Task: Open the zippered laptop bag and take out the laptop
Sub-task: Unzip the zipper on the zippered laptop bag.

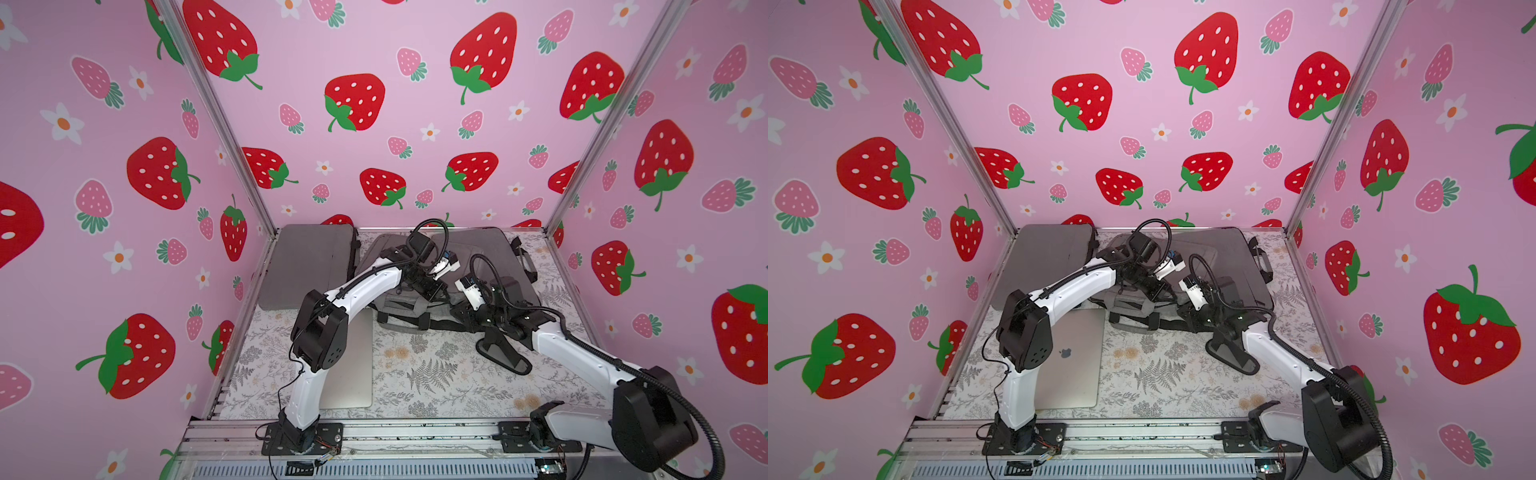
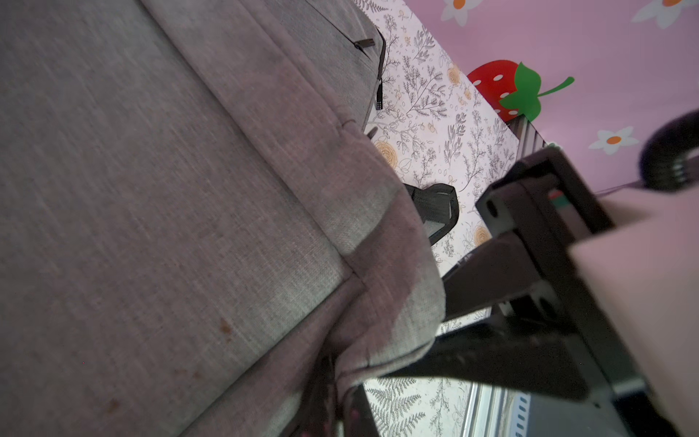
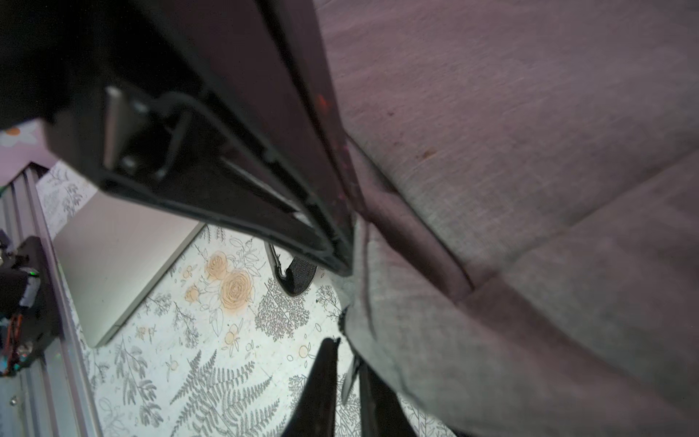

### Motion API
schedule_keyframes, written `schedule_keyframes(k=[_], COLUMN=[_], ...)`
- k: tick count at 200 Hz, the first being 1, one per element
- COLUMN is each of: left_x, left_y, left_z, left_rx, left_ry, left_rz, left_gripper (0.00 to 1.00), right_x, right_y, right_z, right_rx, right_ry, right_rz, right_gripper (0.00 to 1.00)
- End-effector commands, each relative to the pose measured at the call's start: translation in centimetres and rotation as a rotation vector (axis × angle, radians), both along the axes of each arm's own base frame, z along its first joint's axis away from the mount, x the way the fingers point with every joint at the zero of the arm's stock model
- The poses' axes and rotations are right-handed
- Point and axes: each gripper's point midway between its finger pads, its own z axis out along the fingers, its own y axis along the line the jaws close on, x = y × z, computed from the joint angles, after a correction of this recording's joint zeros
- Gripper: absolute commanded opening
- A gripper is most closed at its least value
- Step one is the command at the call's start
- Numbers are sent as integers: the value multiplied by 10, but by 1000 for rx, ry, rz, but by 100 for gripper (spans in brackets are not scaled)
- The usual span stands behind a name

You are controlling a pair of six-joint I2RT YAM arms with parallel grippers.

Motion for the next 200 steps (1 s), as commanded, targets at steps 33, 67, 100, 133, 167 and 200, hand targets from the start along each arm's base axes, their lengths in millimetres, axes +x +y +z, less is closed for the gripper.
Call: schedule_keyframes(k=[33, 67, 100, 133, 167, 200], left_x=[-6, -7, -7, -8, -9, -8], left_y=[-17, -12, -13, -14, -12, -11], left_z=[47, 41, 40, 39, 27, 18], left_rx=[-172, -162, -164, -161, -101, -50], left_ry=[-139, -137, -131, -135, -151, -174], left_rz=[-82, -78, -73, -74, -84, -80], left_gripper=[0, 0, 0, 0, 0, 0], right_x=[-9, 12, 32, 46, 58, 60], right_y=[-16, -42, -38, -34, -28, -27], right_z=[18, 21, 33, 32, 53, 64], right_rx=[100, 197, 336, 412, 513, 569], right_ry=[115, 253, 333, 409, 409, 408], right_rz=[-140, -329, -406, -463, -467, -459], right_gripper=[40, 50, 57, 61, 60, 58])
